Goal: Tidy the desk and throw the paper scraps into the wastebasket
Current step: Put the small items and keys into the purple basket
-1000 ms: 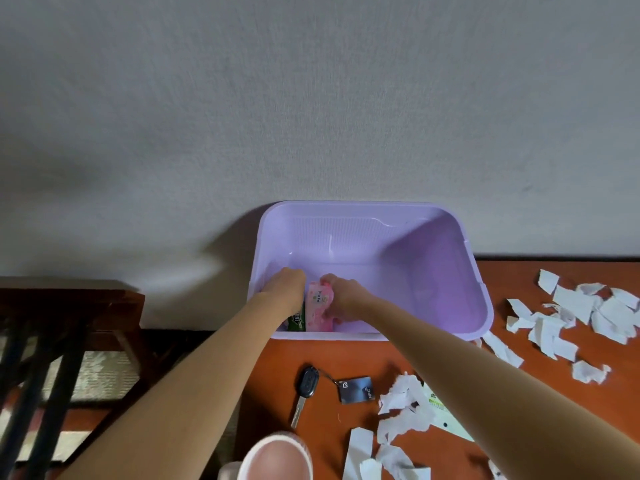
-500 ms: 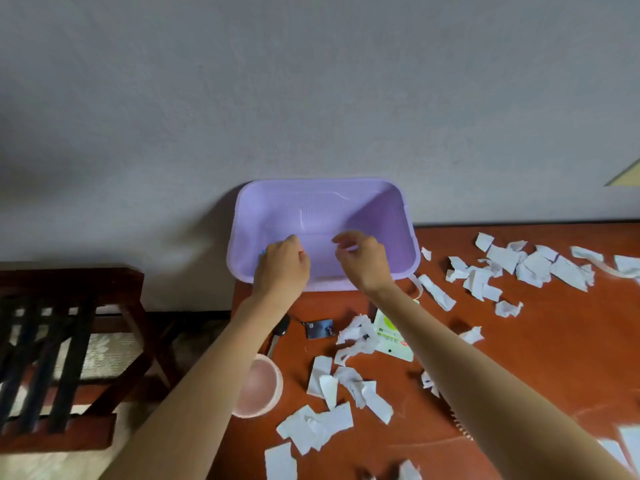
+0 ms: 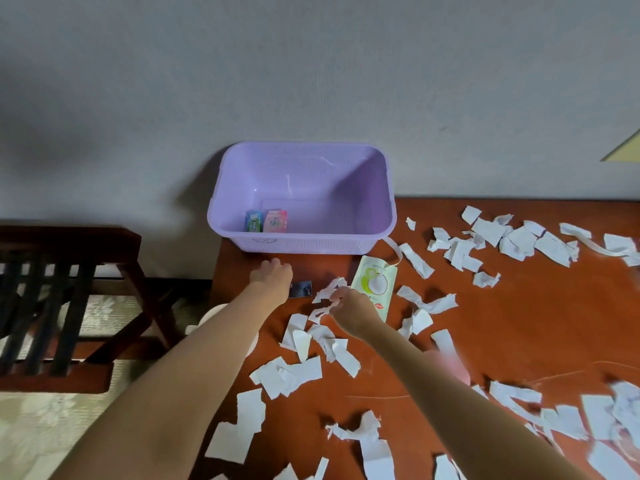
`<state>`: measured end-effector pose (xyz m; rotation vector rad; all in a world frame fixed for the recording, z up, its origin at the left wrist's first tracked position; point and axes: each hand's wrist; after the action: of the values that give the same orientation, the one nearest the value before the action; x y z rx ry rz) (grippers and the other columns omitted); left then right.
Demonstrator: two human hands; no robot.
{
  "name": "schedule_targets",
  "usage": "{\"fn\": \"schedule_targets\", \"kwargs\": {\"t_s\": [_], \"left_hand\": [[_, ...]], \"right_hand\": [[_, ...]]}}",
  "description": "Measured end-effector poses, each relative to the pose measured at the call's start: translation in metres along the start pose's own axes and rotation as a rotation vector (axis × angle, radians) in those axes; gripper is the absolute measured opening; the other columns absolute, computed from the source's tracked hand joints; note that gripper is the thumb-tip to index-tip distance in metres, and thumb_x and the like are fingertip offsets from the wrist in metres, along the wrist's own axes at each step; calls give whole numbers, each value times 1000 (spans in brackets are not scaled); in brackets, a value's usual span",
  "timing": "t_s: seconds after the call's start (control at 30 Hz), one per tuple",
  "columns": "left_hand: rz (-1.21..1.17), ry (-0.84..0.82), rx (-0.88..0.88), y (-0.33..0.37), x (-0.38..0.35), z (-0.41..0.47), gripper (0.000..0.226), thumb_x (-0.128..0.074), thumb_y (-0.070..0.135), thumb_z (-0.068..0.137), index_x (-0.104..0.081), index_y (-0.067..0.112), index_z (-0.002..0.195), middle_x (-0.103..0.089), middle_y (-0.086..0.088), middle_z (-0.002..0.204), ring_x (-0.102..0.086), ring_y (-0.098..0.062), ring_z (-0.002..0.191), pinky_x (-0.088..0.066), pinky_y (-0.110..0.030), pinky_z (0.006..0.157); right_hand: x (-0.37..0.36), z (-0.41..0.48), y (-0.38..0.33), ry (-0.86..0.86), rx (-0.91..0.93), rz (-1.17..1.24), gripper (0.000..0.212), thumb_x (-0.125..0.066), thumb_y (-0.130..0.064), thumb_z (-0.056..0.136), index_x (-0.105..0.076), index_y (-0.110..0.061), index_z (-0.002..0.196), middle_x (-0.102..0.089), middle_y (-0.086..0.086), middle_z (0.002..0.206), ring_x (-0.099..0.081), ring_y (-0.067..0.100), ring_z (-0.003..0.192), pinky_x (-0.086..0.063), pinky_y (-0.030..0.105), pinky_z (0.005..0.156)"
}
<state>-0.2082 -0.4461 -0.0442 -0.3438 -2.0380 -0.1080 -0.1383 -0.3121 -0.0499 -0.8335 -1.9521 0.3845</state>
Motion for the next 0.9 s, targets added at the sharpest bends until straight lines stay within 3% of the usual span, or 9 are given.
{"fn": "schedule_targets", "kwargs": {"t_s": [0.13, 0.2, 0.37, 0.5, 0.6, 0.67, 0.77, 0.83, 0.9], "left_hand": [[71, 48, 16, 7, -8, 21, 45, -59, 12, 89, -44, 9, 130, -46, -14, 127, -50, -25, 116, -47, -33, 95], [109, 77, 16, 8, -12, 25, 39, -59, 13, 89, -50, 9, 127, -48, -13, 125, -49, -24, 115, -45, -32, 96], [41, 170, -41, 10, -22, 21, 32, -53, 12, 93, -51, 11, 124, -54, -11, 120, -52, -22, 111, -43, -30, 94], [-144, 241, -54, 18, -15, 9, 38, -52, 11, 93, -45, 11, 130, -51, -11, 126, -53, -23, 114, -45, -29, 95], [-252, 298, -34, 23, -9, -1, 36, -50, 11, 94, -46, 11, 130, -51, -10, 128, -54, -21, 114, -49, -27, 95], [-298, 360, -15, 23, -5, -8, 34, -49, 11, 95, -47, 12, 129, -52, -9, 129, -54, -20, 114, -49, -26, 94], [-376, 443, 45, 21, -1, -16, 30, -49, 12, 95, -51, 12, 125, -53, -8, 127, -55, -20, 114, -49, -25, 93], [-443, 490, 84, 23, 1, -24, 26, -49, 11, 94, -54, 11, 120, -55, -9, 124, -56, -19, 110, -49, -23, 90], [-515, 520, 109, 29, 2, -32, 25, -50, 9, 94, -56, 9, 119, -56, -10, 122, -57, -20, 108, -49, -21, 87]], "right_hand": [[0, 12, 8, 108, -45, 9, 29, -45, -9, 94, -59, -6, 119, -63, 10, 121, -62, 23, 101, -47, 21, 75], [3, 15, 12, 188, -98, 46, 26, -46, -11, 95, -58, -6, 117, -63, 11, 120, -63, 23, 99, -51, 23, 78], [18, 15, 38, 449, -259, 26, 34, -56, -15, 91, -45, -7, 122, -47, 12, 130, -57, 20, 96, -47, 17, 67], [21, 21, 50, 301, -467, 55, 69, -68, -34, 82, -32, -4, 133, -41, 14, 137, -54, 27, 116, -53, 31, 87], [17, 22, 49, 189, -464, -46, 83, -67, -40, 81, -24, -4, 142, -37, 15, 144, -48, 29, 127, -52, 37, 94], [16, 24, 50, 187, -477, -41, 76, -67, -37, 82, -29, -4, 139, -44, 14, 140, -52, 28, 123, -53, 35, 92], [21, 29, 51, 249, -515, 90, 48, -65, -26, 86, -47, -6, 125, -60, 10, 119, -62, 24, 100, -54, 29, 70], [24, 26, 52, 265, -474, 157, 30, -60, -20, 89, -52, -7, 115, -63, 11, 110, -58, 20, 85, -43, 23, 54], [26, 20, 54, 297, -430, 202, 12, -58, -16, 90, -50, -10, 97, -61, 11, 100, -53, 17, 80, -38, 18, 51]]}}
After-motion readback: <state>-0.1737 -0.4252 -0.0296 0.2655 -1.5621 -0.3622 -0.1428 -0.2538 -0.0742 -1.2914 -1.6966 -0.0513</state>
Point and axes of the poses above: each hand's wrist, its own z-axis towards the middle knuckle, its own x-axis out of the back of the hand, y = z × x
